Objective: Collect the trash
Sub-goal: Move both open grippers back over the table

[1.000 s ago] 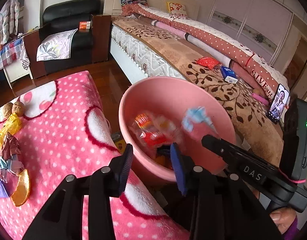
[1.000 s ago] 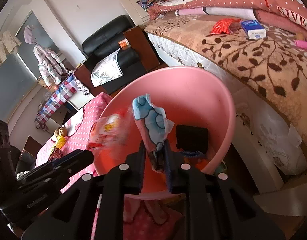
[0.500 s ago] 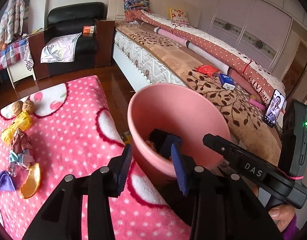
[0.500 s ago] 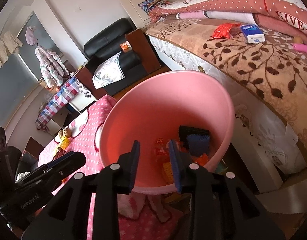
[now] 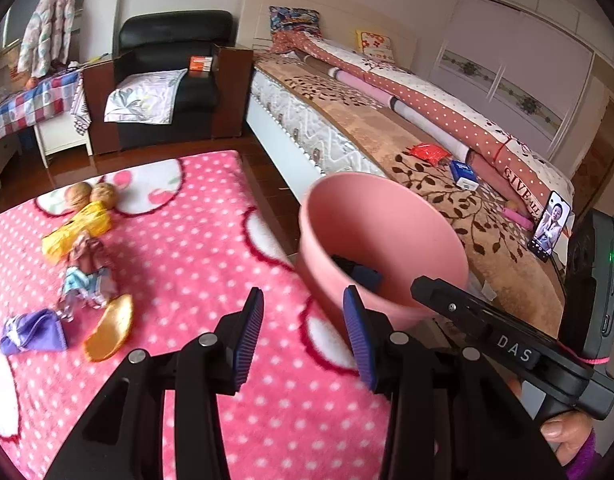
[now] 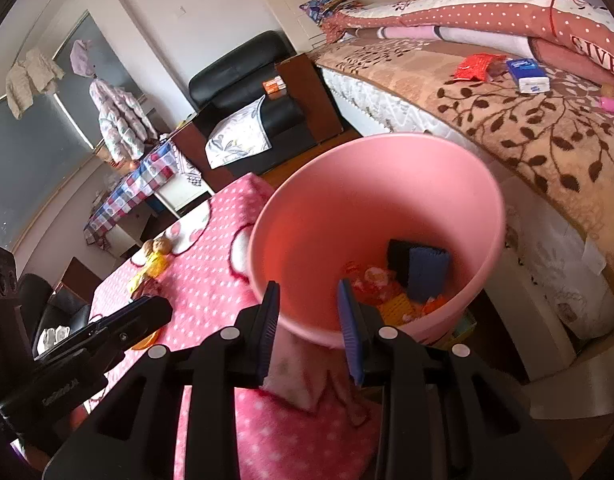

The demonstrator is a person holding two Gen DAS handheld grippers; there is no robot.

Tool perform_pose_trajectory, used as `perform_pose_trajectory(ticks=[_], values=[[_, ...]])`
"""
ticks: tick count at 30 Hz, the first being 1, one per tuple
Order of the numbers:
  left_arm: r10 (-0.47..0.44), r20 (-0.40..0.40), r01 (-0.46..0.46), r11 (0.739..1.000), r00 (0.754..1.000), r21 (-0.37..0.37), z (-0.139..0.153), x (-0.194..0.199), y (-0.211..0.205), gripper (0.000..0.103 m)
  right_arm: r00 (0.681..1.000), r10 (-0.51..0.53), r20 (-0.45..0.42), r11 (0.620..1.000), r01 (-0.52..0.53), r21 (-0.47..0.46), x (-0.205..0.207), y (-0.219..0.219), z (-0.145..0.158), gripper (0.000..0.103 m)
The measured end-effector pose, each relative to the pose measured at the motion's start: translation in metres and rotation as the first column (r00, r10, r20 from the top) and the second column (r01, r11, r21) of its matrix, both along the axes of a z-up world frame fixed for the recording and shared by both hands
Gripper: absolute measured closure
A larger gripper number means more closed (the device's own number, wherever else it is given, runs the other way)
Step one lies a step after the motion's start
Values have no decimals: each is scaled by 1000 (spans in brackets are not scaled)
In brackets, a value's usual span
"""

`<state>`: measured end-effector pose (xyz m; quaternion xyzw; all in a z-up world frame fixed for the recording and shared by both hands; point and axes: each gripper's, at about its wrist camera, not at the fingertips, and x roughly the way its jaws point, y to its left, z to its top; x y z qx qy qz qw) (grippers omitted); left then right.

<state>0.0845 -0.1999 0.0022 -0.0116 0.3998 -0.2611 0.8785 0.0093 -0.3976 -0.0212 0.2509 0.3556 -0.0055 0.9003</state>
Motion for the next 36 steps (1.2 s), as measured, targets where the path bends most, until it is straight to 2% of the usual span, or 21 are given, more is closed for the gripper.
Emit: perform_pose_trajectory(ticks=[19,36], values=[[106,21,-106,994,994,2,-5,-29,68,62,992,125,12,992,-125,-30,-17,70,3,73],[174,-15,-174,985,985,-7,-24,-26,116,62,989,145,12,988,-144,-58,-12,85,3,73]])
